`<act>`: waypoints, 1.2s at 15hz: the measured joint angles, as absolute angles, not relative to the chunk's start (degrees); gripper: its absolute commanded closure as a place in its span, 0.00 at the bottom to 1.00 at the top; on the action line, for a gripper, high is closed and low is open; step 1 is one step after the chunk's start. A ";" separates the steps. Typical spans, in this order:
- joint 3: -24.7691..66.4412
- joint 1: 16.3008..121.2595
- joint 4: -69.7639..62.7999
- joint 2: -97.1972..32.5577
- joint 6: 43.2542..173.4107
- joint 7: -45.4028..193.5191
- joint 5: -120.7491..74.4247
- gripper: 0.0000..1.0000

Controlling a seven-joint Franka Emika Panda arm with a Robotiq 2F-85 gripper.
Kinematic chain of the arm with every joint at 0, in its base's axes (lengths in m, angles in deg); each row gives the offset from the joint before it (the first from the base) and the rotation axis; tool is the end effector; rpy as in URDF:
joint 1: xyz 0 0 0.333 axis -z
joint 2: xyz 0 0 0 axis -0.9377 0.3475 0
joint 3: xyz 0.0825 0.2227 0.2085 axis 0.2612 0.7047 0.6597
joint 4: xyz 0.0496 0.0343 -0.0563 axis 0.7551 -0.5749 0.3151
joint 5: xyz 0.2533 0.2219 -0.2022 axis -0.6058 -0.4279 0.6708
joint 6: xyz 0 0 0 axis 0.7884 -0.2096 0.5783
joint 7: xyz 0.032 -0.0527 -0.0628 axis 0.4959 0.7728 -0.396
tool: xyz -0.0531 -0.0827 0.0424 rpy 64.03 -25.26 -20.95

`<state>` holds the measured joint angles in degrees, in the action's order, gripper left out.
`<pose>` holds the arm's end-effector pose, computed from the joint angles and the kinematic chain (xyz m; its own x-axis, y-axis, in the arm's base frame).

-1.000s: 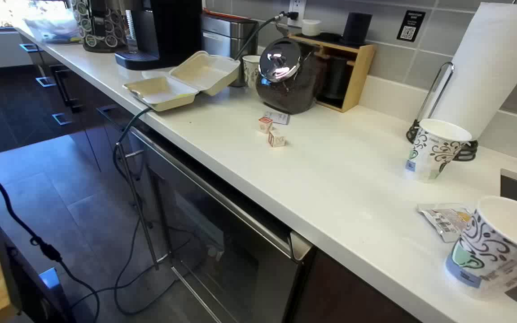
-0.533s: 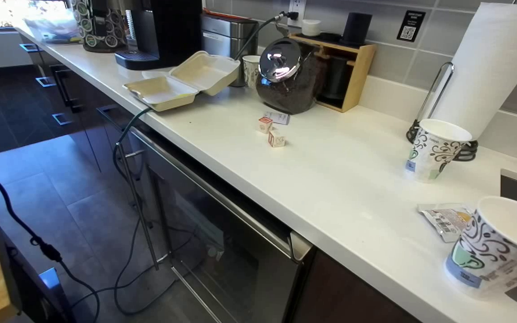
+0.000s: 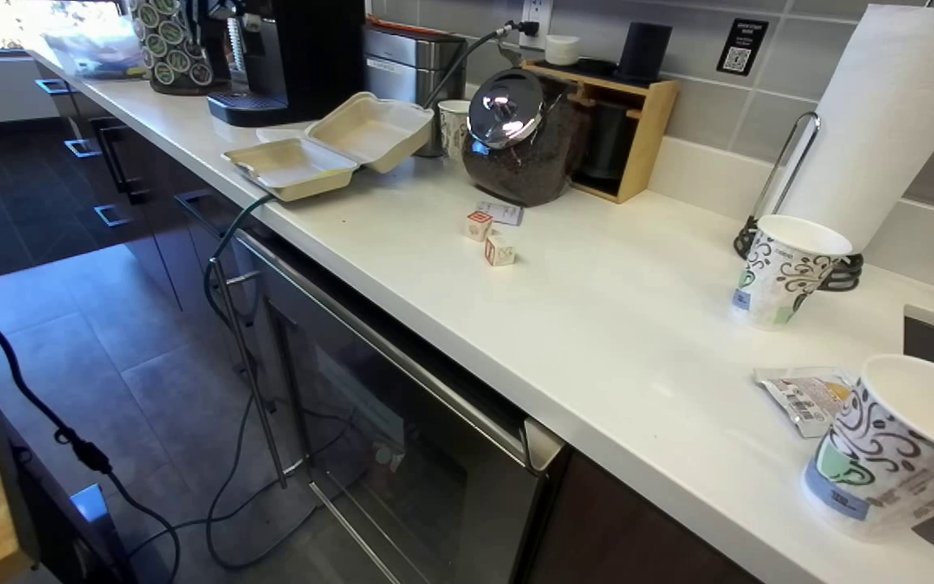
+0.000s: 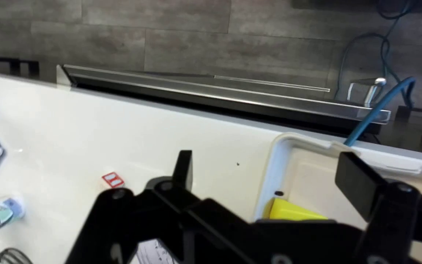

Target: Remove the yellow block from the lunch pack

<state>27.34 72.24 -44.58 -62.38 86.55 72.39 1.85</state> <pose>0.4573 -0.0299 0.4291 0.9896 0.0812 -0.1189 0.1251 -0.8937 0.4308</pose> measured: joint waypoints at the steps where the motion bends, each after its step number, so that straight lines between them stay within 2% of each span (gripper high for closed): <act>1: 26.58 72.37 -44.65 -62.36 88.65 74.86 3.24 0.00; 6: 26.05 71.60 -46.78 -62.33 101.96 82.59 6.76 0.00; 10: 25.18 71.05 -53.38 -64.72 115.24 89.90 6.38 0.00; 18: 23.99 70.22 -55.76 -65.48 119.09 97.23 3.60 0.00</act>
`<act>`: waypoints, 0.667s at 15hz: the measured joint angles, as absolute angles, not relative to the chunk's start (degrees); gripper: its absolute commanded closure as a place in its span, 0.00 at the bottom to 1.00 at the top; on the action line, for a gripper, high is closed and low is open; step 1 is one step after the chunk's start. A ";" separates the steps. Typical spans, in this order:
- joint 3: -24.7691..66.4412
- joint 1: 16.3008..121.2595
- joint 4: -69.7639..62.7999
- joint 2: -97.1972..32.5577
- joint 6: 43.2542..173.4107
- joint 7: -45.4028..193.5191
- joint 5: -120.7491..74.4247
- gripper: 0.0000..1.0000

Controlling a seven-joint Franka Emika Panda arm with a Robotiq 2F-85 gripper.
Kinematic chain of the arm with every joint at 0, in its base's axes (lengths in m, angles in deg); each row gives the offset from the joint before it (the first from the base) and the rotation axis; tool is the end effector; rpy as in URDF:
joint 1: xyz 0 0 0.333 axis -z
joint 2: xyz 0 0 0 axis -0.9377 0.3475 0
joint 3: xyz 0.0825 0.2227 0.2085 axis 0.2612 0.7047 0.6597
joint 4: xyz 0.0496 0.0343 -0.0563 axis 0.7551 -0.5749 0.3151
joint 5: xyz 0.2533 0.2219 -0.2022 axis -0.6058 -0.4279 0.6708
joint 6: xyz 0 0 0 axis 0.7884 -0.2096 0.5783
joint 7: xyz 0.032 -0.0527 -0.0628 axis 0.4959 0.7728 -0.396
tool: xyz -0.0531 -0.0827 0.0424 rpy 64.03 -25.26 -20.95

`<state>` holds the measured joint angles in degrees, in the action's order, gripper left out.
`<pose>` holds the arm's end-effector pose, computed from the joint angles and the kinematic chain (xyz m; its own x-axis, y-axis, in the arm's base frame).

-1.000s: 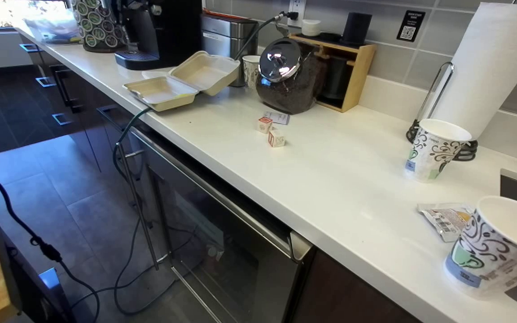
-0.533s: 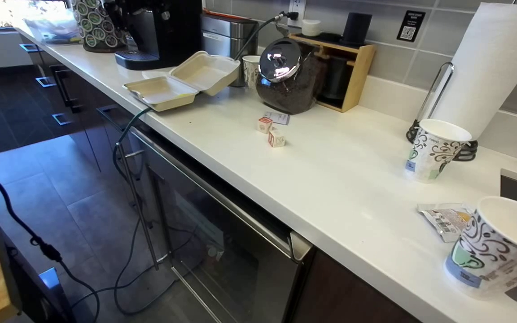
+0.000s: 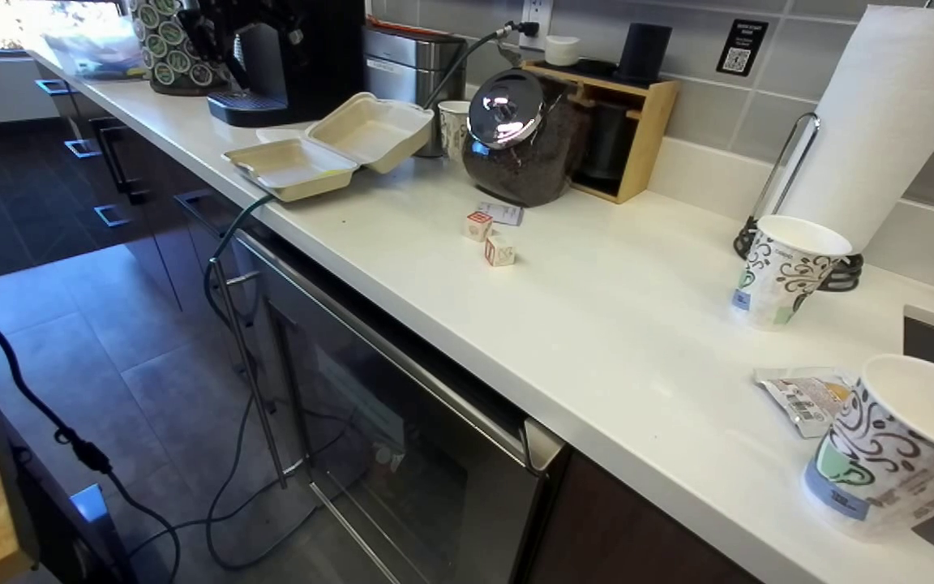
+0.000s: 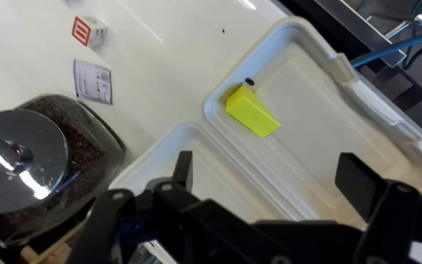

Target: Remove the yellow block from the lunch pack

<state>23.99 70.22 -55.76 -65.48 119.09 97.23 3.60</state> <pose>0.4562 -0.0050 0.4108 0.7597 0.6453 0.0802 0.5558 -0.7084 0.4350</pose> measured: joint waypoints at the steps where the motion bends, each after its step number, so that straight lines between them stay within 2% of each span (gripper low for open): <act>1: 23.38 69.67 -56.44 -64.94 121.40 100.38 2.18 0.00; 5: 18.14 65.23 -60.73 -62.96 128.75 115.98 -6.15 0.00; 8: 9.10 56.45 -62.89 -63.50 127.51 128.66 -12.99 0.00; 10: 4.61 52.68 -62.46 -64.86 121.63 136.66 -16.03 0.00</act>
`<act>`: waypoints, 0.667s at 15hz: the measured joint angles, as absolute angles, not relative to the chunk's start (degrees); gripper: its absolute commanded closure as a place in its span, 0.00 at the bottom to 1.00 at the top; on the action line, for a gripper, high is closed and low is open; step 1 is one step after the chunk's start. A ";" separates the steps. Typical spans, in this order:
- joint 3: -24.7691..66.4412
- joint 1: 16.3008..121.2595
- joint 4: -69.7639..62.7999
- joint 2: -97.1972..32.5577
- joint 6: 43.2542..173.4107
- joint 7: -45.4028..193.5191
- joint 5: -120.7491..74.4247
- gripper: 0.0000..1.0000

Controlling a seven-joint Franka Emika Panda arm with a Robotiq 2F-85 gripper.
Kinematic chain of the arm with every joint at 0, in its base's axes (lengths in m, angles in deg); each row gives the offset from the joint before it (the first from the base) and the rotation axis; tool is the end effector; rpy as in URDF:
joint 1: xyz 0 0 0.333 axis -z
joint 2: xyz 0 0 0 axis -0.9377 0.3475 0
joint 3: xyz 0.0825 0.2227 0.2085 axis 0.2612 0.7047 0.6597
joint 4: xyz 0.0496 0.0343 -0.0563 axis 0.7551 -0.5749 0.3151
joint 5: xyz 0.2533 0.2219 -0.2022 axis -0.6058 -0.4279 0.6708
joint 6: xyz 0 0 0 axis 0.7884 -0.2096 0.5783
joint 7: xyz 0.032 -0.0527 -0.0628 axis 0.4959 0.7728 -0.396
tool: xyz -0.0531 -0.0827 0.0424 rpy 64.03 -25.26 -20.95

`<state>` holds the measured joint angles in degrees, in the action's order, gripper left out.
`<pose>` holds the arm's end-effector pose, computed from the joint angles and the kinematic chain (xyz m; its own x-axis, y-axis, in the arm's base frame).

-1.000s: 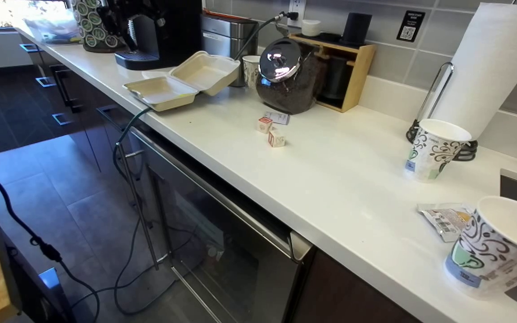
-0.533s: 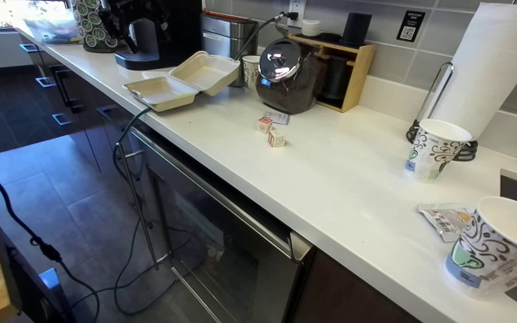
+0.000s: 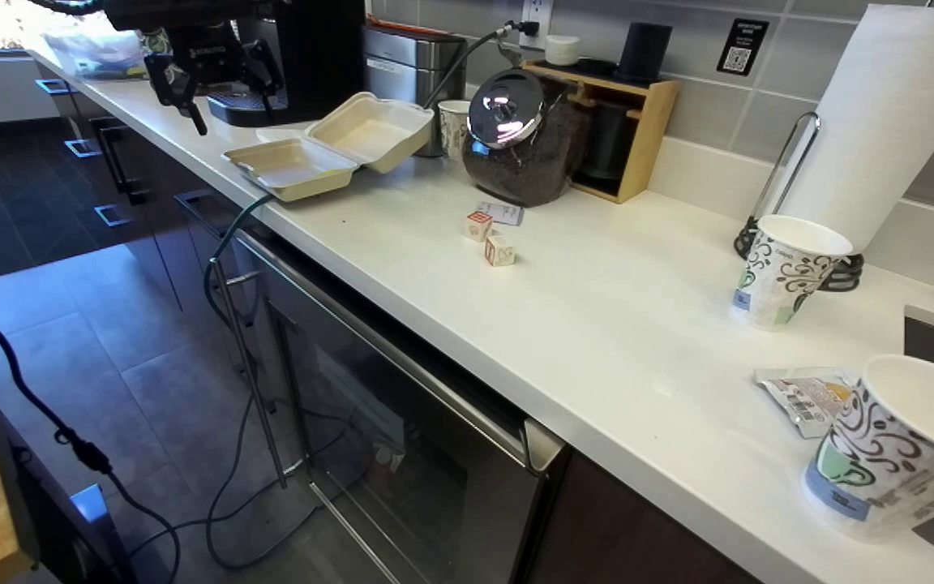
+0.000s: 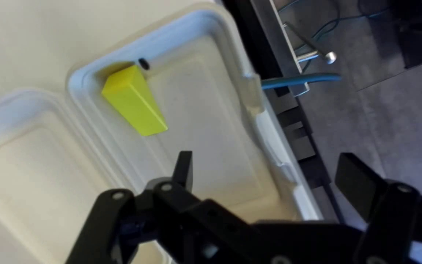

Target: Remove the yellow block from the lunch pack

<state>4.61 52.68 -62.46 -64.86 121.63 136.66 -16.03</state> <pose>0.4291 -0.0171 0.3520 0.4456 0.8910 0.0871 0.8709 -0.4540 0.1882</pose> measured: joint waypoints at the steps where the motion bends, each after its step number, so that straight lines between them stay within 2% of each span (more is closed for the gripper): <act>1: 4.80 53.66 -61.64 -65.46 118.46 139.07 -16.32 0.00; 6: 8.52 58.42 -60.26 -66.22 115.12 143.56 -17.29 0.00; 10: 5.97 59.31 -57.14 -64.77 107.99 159.17 -19.44 0.00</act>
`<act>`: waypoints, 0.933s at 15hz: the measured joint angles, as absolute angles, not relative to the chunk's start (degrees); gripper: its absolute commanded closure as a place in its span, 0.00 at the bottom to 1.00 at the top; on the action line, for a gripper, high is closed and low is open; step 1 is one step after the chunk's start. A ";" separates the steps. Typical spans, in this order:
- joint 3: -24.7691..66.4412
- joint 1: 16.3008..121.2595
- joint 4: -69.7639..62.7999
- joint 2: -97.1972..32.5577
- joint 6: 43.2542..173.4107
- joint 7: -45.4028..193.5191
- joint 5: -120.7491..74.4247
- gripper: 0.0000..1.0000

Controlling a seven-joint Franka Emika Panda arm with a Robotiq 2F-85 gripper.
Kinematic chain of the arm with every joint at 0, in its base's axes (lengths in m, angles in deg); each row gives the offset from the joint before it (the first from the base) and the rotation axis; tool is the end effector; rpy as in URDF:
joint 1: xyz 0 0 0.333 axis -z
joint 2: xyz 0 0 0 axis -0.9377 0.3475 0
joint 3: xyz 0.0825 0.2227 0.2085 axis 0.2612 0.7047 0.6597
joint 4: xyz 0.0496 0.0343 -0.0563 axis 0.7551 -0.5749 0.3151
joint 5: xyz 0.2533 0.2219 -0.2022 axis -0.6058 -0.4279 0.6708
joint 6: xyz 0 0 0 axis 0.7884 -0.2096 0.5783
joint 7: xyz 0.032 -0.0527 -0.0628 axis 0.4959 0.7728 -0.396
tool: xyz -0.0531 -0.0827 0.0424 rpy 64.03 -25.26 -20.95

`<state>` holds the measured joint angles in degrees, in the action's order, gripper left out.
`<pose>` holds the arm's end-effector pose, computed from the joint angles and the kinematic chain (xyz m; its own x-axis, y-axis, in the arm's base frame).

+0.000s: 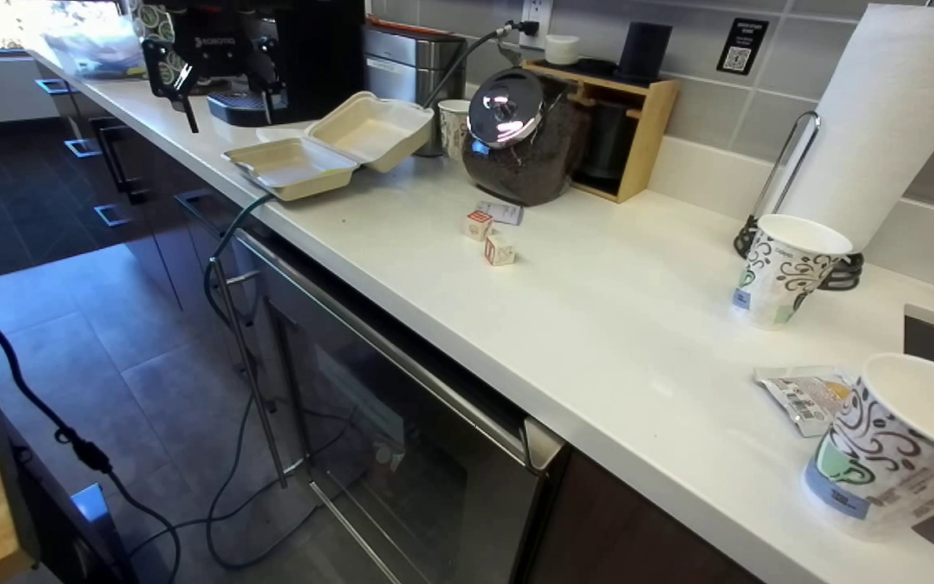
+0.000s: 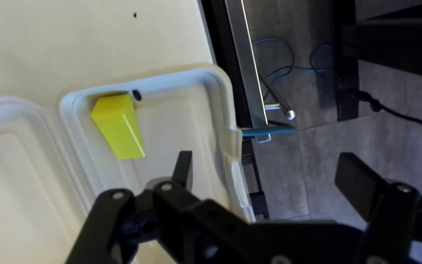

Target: Remove the yellow block from the lunch pack

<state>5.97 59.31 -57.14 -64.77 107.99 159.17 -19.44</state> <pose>0.4303 -0.0637 0.3684 0.2232 0.9747 0.0115 0.9728 -0.2235 0.0606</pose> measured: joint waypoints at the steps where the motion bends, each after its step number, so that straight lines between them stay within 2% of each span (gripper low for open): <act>1: 6.08 60.81 -55.58 -63.88 106.24 162.54 -19.43 0.00; 5: 7.72 65.38 -49.43 -59.38 106.29 168.69 -20.50 0.00; 11: 12.29 66.89 -46.37 -51.27 113.93 172.12 -31.13 0.00; 13: 13.45 68.08 -45.89 -48.67 115.90 173.35 -32.88 0.05; 14: 13.95 68.85 -45.69 -47.59 116.81 173.79 -33.51 0.04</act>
